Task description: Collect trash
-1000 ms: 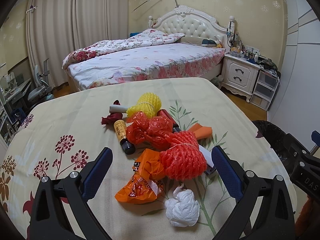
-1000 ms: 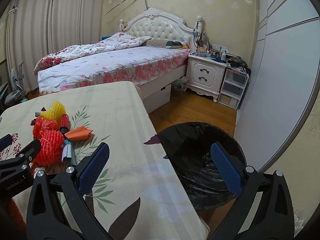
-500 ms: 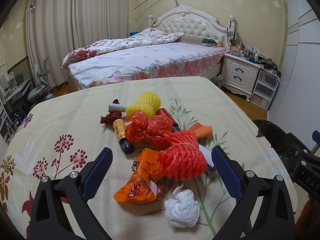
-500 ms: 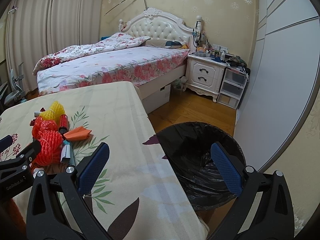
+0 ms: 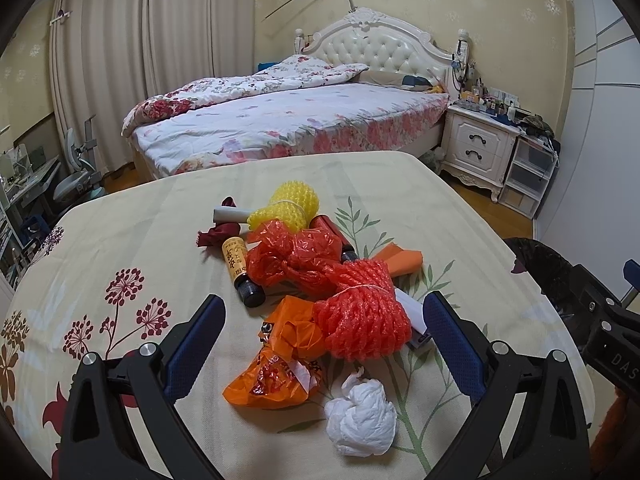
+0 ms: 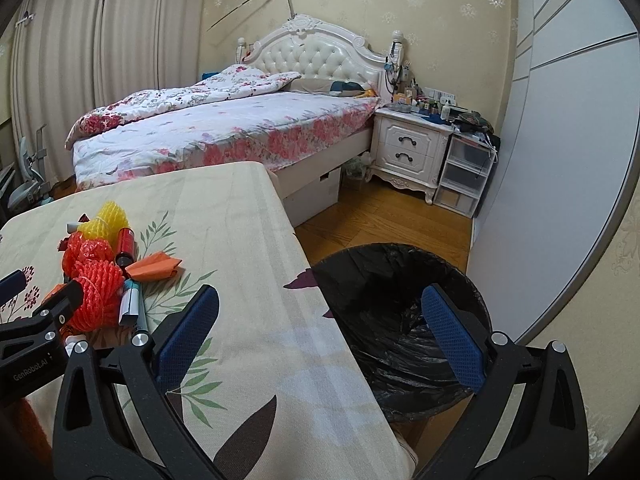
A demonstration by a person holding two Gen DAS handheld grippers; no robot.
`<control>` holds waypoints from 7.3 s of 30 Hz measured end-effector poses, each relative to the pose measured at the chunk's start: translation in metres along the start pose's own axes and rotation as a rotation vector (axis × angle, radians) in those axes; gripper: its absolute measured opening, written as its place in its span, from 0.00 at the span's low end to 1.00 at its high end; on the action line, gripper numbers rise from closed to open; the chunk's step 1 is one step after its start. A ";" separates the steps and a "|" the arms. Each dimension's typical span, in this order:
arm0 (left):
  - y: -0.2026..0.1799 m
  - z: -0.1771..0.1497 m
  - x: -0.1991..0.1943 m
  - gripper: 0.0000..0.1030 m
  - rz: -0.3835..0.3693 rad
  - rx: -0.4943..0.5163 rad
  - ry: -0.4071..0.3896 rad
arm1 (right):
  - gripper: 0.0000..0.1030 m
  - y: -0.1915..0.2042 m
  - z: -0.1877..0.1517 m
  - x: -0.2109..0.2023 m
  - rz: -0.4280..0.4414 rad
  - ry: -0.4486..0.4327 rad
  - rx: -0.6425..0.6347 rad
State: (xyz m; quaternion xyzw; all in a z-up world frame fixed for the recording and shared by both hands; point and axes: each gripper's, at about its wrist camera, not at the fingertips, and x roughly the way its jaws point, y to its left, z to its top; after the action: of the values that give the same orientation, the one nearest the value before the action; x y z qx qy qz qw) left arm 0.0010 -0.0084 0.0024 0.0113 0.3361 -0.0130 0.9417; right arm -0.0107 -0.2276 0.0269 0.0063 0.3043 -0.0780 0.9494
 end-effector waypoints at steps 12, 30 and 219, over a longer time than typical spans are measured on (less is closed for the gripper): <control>0.003 -0.002 -0.002 0.94 -0.005 0.015 0.004 | 0.96 -0.002 -0.002 -0.002 0.008 0.003 0.001; 0.054 -0.007 -0.008 0.72 0.046 -0.025 0.048 | 0.78 0.040 -0.002 -0.016 0.152 0.028 -0.063; -0.021 -0.041 0.001 0.61 -0.128 0.090 0.104 | 0.60 -0.027 -0.055 -0.035 0.118 0.069 0.066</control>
State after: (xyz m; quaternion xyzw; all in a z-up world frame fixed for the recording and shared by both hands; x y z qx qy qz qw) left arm -0.0253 -0.0280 -0.0304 0.0327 0.3835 -0.0875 0.9188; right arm -0.0747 -0.2462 0.0037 0.0581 0.3333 -0.0314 0.9405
